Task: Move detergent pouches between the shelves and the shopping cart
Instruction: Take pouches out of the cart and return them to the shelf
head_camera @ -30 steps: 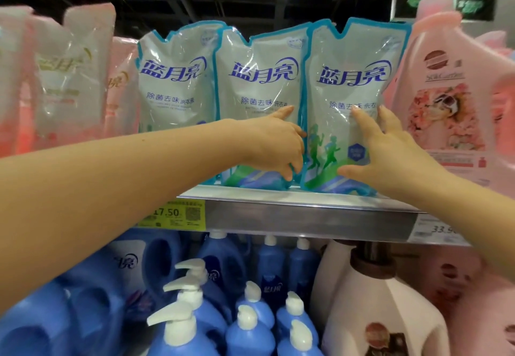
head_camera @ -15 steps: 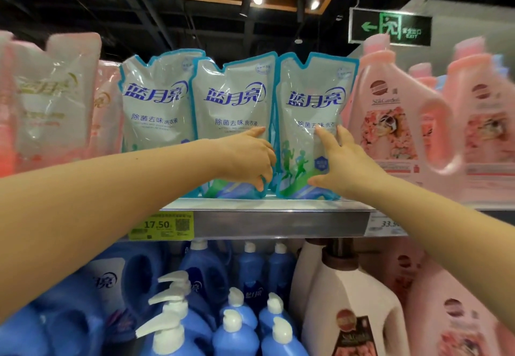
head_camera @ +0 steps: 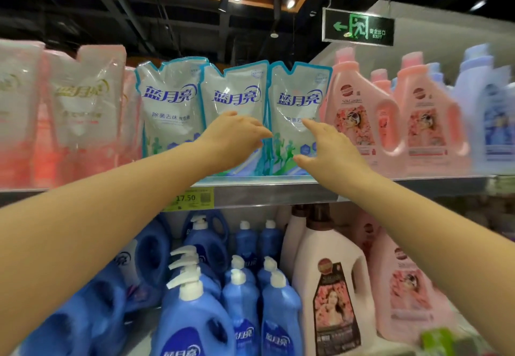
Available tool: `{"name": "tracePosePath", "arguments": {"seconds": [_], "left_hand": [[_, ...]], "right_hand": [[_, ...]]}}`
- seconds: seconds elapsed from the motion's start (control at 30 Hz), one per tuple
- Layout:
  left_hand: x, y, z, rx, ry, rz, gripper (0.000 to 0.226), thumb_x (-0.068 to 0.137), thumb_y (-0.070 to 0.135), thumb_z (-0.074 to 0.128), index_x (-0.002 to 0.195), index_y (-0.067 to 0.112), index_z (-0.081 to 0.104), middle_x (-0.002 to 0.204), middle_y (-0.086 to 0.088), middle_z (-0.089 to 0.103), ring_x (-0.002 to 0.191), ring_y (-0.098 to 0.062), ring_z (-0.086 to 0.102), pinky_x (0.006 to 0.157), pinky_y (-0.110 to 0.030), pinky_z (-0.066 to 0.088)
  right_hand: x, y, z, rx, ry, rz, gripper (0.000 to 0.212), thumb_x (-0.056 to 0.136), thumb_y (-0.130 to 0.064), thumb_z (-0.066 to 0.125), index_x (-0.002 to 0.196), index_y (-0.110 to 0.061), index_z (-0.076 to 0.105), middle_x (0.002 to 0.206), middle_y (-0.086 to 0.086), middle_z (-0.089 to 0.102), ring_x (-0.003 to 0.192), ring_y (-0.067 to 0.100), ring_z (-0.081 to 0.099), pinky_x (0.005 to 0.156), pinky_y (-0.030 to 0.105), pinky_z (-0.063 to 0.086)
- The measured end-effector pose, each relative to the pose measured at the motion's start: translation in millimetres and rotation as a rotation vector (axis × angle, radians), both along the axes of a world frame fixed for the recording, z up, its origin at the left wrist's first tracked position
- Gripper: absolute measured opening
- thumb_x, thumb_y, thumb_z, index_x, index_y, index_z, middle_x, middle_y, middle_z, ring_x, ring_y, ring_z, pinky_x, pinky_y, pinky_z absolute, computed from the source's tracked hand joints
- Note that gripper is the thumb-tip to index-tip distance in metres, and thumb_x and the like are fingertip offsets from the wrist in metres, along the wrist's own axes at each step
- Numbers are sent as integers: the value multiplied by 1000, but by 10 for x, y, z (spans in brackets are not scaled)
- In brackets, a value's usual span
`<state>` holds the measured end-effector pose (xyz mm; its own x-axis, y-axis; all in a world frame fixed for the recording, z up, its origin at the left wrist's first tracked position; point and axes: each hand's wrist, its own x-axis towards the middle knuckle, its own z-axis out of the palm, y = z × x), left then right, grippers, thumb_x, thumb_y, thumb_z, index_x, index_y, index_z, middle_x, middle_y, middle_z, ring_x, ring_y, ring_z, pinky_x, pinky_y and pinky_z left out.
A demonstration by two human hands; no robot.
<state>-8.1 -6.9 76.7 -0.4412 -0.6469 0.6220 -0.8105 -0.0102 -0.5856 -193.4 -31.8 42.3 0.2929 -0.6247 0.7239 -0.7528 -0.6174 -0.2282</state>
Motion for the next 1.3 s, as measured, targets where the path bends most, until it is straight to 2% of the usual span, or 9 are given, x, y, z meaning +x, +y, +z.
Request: {"name": "tracePosePath", "arguments": {"seconds": [0.17,0.4,0.6,0.8,0.87,0.97,1.1,1.2,1.3], "left_hand": [[-220,390,-341,16,229,-193,39,94,30,33,114,19,65,108,-5,68,100,-27,63,85,-41,46],[-1074,972,-664,139,388,-305,34,97,36,38,108,18,65,101,-5,69,96,-29,60,80,-41,47],[-2557,1734,-1295,206,742,-684,27,92,35,45,104,20,65,90,0,71,88,-22,63,76,-34,45],[-4388,2630,-2498,559,1135,-901,13,92,25,52,86,16,61,59,11,52,63,-8,50,59,-23,32],[-4780,2860,-2990,684,1216,-897,10,92,22,53,86,16,59,59,10,52,60,-3,47,57,-15,32],[-5326,3190,-3822,935,1302,-790,16,91,18,54,105,12,57,69,9,54,71,-12,51,60,-24,26],[-5816,3449,-4770,1257,1264,-614,37,91,14,54,126,7,43,81,4,55,83,-24,57,64,-28,28],[-6052,3466,-5361,1405,1184,-478,46,93,14,51,135,9,34,94,2,54,84,-21,53,66,-26,30],[-6237,3336,-5932,1508,1146,-400,53,91,10,51,139,6,29,107,-6,53,93,-23,52,74,-23,34]], "right_hand": [[-141,454,-216,-23,-79,9,59,89,-28,57,143,-19,36,143,2,45,131,25,40,108,41,32],[-851,1231,-494,9,-78,-109,33,91,-35,52,122,-25,56,120,-4,63,115,19,54,97,36,37],[-2163,2289,-1054,108,-193,-233,22,91,-34,53,105,-24,66,102,-6,70,102,17,61,95,41,41],[-3660,3486,-2226,373,-414,-476,19,91,-30,54,99,-19,67,95,-5,70,89,15,63,84,35,47],[-3970,3813,-2686,488,-509,-555,17,89,-29,57,97,-20,68,90,-7,68,85,12,60,77,27,45],[-4341,4262,-3412,707,-666,-661,15,84,-31,63,95,-22,68,81,-7,63,80,8,57,75,25,43],[-4699,4550,-4235,879,-958,-813,19,83,-36,66,97,-23,67,81,-5,65,72,7,57,65,22,42],[-4885,4526,-4778,952,-1053,-916,26,84,-44,64,100,-24,67,74,-13,57,67,1,52,57,9,36],[-5015,4400,-5342,1016,-1144,-990,30,83,-46,63,103,-23,65,81,-8,61,76,9,56,63,18,41]]}}
